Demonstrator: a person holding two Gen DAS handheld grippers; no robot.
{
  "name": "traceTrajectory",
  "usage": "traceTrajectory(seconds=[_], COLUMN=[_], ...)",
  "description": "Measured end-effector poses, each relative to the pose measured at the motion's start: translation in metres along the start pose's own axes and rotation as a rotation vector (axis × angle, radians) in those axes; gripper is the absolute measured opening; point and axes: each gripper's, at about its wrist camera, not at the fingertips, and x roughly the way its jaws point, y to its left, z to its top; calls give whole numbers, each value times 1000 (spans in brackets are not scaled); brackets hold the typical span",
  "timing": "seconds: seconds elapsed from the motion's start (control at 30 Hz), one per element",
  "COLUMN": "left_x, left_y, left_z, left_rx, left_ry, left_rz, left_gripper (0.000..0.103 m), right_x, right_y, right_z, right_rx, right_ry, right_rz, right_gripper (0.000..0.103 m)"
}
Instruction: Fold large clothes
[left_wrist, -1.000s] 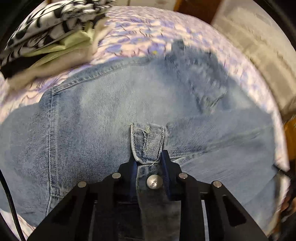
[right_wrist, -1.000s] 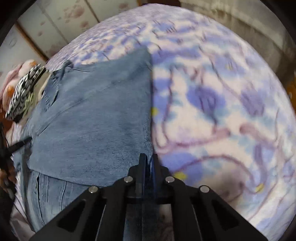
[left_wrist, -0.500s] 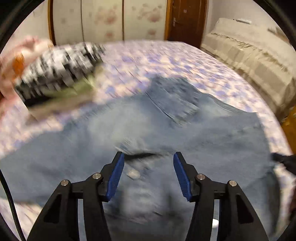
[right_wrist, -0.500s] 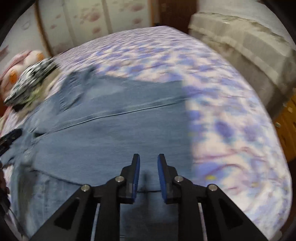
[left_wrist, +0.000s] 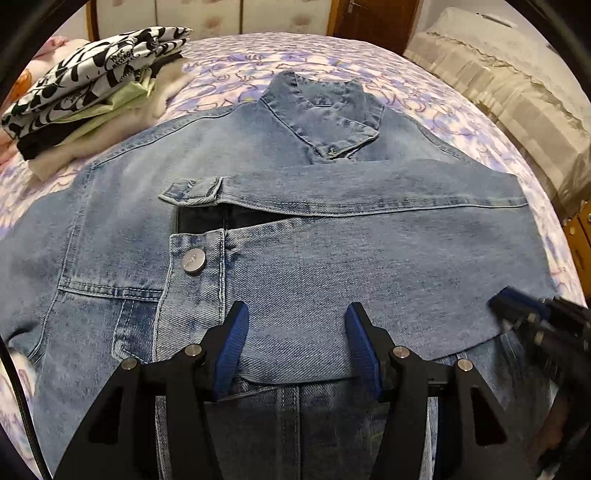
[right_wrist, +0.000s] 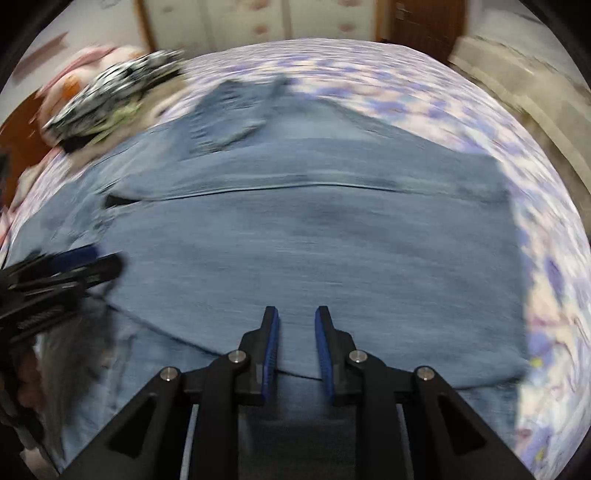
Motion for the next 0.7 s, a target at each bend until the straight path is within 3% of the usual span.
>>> traceTrajectory(seconds=[0.1,0.23,0.33,0.5,0.7], left_x=[-1,-1,0,1,2], left_y=[1,-1,-2,-4,-5], left_z=[0,0,1,1,1], left_rx=[3,-2,-11,-9,3], left_ry=[2,0,3,10,13], left_rz=[-1,18,25,33,34], left_gripper=[54,54,55,56,58], right_x=[-3,-13,-18,-14,-17], right_y=[-40,-90,-102,-92,-96], right_z=[-1,-11,-17,-16,-21], right_rx=[51,154,195,162,198], right_ry=[0,-9,-20,-17,-28], right_rz=[-142,-245,-218,-277,-256], right_gripper=[20,21,21,26,28])
